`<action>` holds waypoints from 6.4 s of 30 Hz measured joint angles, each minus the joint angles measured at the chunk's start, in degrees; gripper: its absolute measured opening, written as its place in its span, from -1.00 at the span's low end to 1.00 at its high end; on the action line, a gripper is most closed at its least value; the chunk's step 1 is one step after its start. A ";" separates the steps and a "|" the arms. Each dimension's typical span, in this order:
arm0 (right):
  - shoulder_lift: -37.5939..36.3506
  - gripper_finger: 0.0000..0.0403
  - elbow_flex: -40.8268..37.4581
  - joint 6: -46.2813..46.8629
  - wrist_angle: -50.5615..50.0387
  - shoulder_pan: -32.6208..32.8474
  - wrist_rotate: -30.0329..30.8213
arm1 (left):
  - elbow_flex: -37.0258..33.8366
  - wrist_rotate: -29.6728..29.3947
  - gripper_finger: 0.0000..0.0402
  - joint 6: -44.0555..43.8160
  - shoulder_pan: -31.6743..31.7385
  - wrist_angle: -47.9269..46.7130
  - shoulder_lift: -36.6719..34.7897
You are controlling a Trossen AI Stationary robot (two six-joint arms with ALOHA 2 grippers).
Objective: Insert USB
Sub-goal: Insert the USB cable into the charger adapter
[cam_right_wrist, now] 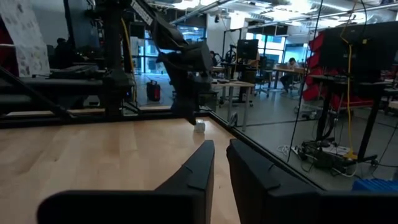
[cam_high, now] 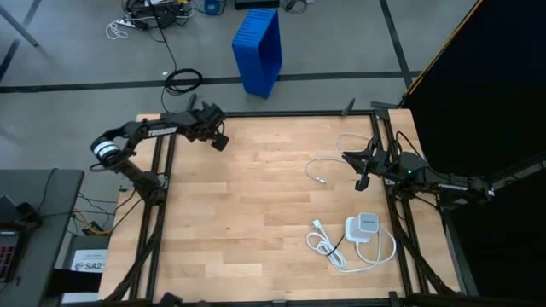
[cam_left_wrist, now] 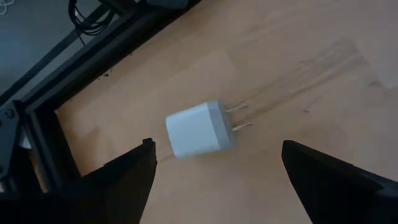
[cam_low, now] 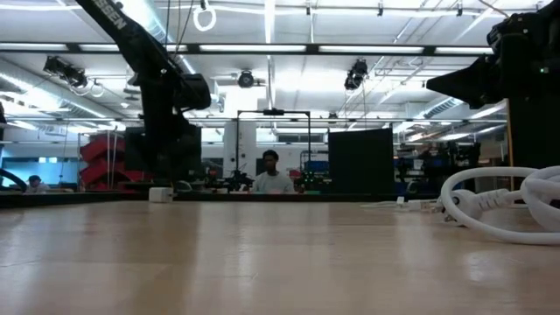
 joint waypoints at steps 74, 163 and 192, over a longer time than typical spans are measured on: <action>-0.01 -0.80 0.00 0.01 0.05 0.02 0.01 | -10.80 33.30 -0.21 1.89 -0.53 16.67 -7.82; 67.45 -0.30 30.60 23.48 -9.00 5.18 -11.22 | -9.66 18.77 -0.21 51.88 -54.56 99.66 18.76; 84.06 -0.81 37.73 18.45 -29.24 4.87 -6.22 | -9.77 13.73 -0.20 52.33 -55.60 97.22 18.06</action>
